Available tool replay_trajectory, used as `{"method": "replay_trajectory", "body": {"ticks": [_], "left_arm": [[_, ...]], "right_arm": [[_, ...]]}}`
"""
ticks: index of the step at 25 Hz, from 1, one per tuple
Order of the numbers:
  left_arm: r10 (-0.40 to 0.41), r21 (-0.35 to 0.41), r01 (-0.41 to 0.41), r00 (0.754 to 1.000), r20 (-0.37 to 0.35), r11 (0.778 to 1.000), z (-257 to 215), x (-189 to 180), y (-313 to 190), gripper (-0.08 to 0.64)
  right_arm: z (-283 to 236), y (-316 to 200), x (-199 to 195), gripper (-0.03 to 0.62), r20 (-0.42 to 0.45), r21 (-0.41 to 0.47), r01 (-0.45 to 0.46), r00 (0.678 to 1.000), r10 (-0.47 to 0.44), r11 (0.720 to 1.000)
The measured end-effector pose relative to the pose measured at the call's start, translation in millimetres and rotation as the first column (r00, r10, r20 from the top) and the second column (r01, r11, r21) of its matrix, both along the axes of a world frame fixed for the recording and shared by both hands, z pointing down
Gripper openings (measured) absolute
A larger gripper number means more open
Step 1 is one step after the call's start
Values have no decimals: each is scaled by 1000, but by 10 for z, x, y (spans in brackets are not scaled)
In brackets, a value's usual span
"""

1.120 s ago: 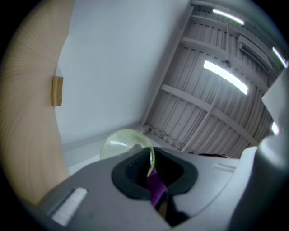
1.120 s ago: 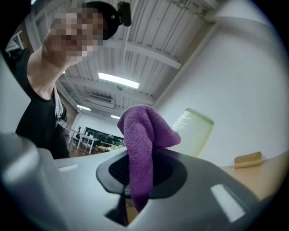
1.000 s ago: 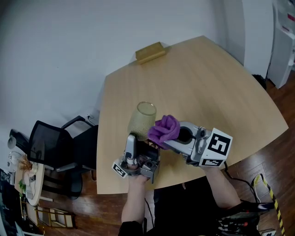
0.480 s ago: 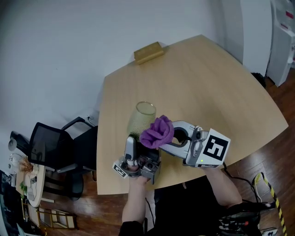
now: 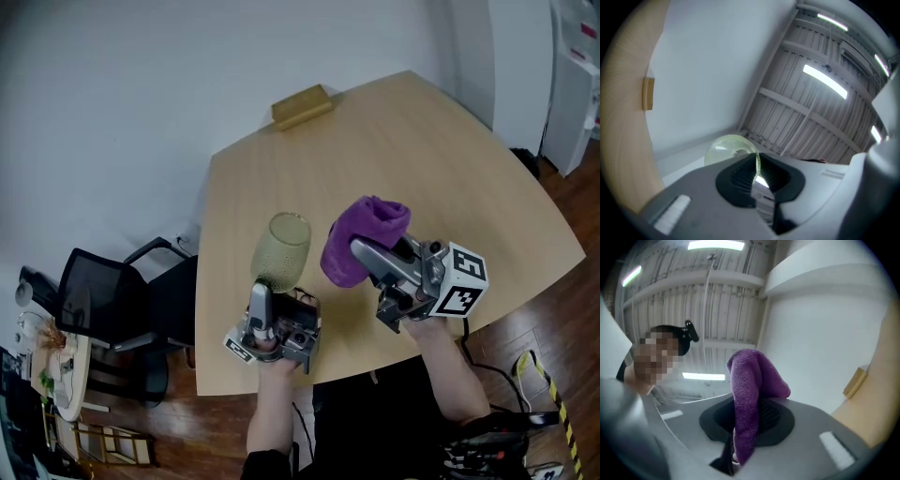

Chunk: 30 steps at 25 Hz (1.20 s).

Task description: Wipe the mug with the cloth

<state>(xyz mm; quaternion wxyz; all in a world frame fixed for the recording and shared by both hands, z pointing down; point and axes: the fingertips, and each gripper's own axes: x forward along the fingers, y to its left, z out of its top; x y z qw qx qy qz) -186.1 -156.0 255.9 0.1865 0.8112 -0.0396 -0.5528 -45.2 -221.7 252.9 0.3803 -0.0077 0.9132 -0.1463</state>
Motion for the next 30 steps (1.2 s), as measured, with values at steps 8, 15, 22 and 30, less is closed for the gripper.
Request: {"method": "replay_trajectory", "body": {"ticks": [8, 15, 22, 30], "left_arm": [[68, 52, -67, 997, -26, 996, -80, 173, 119, 46], [38, 43, -38, 999, 8, 998, -18, 104, 117, 47], [54, 110, -51, 998, -25, 993, -99, 25, 208, 43], [95, 144, -97, 995, 22, 985, -8, 180, 278, 46]], "right_arm": [[-27, 461, -369, 54, -100, 235, 9, 995, 15, 972], [560, 677, -793, 55, -436, 381, 85, 895, 98, 921], [-92, 96, 66, 54, 13, 95, -29, 1000, 28, 995], [41, 621, -423, 54, -143, 268, 92, 988, -55, 959]]}}
